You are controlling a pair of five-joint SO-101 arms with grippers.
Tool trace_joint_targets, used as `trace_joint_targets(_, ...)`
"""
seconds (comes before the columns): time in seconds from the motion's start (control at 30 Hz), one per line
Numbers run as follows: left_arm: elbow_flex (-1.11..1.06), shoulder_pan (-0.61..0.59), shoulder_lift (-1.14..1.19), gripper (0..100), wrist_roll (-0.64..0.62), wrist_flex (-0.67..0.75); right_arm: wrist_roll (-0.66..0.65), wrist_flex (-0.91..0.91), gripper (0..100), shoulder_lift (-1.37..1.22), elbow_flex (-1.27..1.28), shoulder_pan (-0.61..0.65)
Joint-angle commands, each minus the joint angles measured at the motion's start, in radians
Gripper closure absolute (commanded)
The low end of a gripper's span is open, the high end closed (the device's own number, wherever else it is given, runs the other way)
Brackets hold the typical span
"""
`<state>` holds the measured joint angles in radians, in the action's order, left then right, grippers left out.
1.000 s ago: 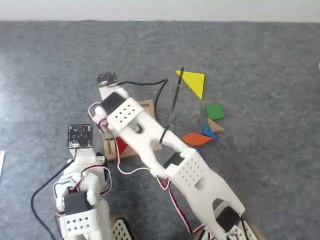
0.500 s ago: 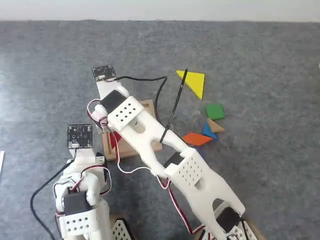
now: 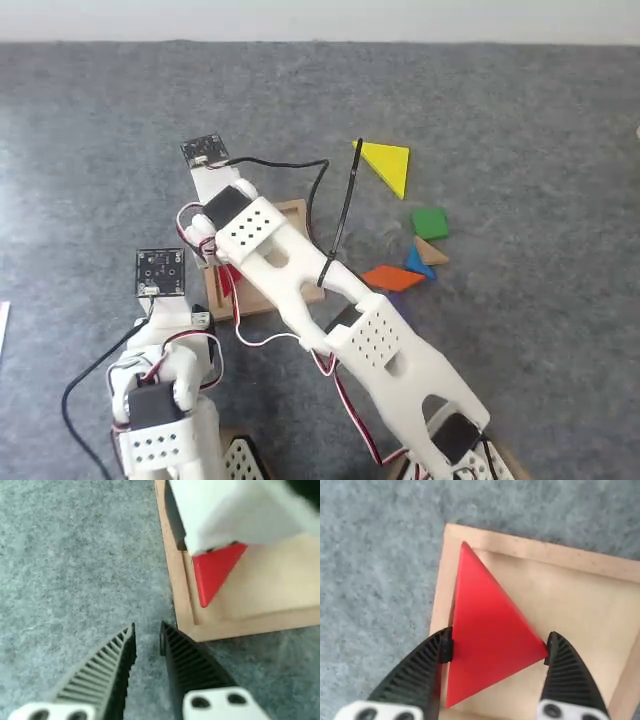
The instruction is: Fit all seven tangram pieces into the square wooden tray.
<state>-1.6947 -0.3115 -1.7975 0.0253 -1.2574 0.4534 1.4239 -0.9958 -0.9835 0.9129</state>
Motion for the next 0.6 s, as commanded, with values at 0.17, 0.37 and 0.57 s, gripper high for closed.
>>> trace_joint_targets(0.17, 0.012, -0.064, -0.018, 92, 0.000, -0.003, -0.012, -0.016, 67.5, 0.015, -0.049, 0.013)
trace_joint_targets(0.37, 0.012, -0.072, -0.018, 92, 0.000, -0.003, -0.011, -0.024, 65.3, 0.015, -0.048, 0.015)
trace_joint_targets(0.57, 0.012, -0.071, -0.018, 92, 0.002, -0.003, -0.020, 0.010, 65.6, 0.036, -0.063, -0.016)
